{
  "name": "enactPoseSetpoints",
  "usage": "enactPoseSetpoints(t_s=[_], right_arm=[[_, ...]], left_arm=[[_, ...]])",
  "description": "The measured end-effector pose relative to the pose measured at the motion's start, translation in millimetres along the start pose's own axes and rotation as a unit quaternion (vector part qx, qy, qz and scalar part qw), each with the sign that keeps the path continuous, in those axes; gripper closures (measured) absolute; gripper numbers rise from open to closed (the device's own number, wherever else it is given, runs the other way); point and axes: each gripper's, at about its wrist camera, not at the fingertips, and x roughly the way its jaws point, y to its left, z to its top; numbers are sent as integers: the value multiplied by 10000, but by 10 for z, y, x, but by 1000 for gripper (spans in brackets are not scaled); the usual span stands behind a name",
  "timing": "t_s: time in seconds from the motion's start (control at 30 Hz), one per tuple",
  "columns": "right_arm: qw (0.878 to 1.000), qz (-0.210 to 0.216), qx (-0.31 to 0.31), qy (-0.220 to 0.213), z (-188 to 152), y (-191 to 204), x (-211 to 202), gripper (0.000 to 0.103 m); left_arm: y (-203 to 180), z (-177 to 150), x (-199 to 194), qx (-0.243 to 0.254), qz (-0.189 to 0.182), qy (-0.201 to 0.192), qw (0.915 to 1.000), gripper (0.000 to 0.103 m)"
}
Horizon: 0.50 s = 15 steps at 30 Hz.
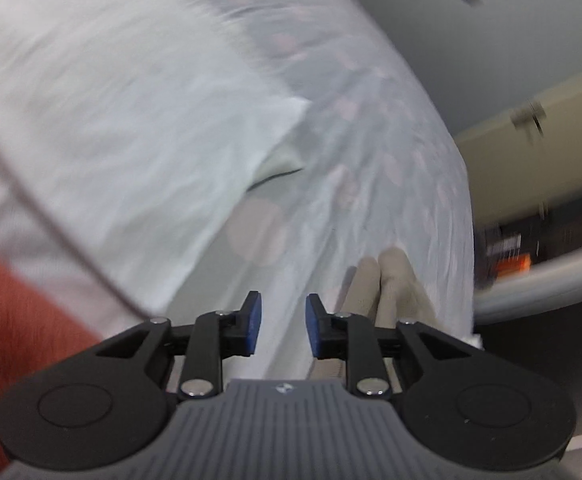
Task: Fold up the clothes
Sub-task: 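Open both grippers and withdraw from the folded sheet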
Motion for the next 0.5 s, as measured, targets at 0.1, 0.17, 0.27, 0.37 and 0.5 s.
enactPoseSetpoints(t_s=[0.1,0.17,0.27,0.37,0.5], right_arm=[[9946,385,958,-92,30,-145,15,73],[9871,661,1456,-87,50,-196,37,72],[9735,1033,2039,-61,100,-230,100,70],[9550,1423,2602,-62,165,-256,187,65],[9238,2016,3252,-139,244,-276,291,56]], left_arm=[[125,59,-7,-425,-129,-239,9987,88],[155,113,22,-557,-214,-327,9977,88],[193,197,68,-744,-348,-453,9956,88],[232,302,129,-993,-525,-643,9916,87],[277,442,239,-1211,-781,-854,9859,86]])
